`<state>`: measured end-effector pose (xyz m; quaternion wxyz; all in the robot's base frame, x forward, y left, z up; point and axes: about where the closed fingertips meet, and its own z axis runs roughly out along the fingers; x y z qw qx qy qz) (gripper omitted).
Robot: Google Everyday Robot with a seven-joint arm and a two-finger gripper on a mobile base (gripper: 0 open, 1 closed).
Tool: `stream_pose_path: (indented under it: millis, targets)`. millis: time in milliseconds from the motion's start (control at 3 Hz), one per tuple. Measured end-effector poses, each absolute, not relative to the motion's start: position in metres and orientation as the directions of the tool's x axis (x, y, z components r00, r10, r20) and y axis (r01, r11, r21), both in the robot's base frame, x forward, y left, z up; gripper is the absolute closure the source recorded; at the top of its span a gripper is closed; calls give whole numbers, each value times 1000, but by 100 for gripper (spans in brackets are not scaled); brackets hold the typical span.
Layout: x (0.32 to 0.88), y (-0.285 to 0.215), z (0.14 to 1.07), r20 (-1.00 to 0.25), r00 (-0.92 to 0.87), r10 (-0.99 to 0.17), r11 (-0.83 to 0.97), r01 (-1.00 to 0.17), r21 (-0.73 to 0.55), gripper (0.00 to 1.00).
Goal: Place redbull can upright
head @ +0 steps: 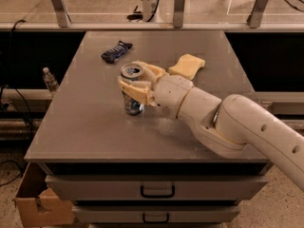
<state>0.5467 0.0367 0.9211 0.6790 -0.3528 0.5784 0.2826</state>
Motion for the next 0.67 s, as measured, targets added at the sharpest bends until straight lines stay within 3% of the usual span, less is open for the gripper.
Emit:
stream_pose_path:
  millis: [667]
  targets:
    - [546,40,923,-985,173,-24,586,-795,-154,59]
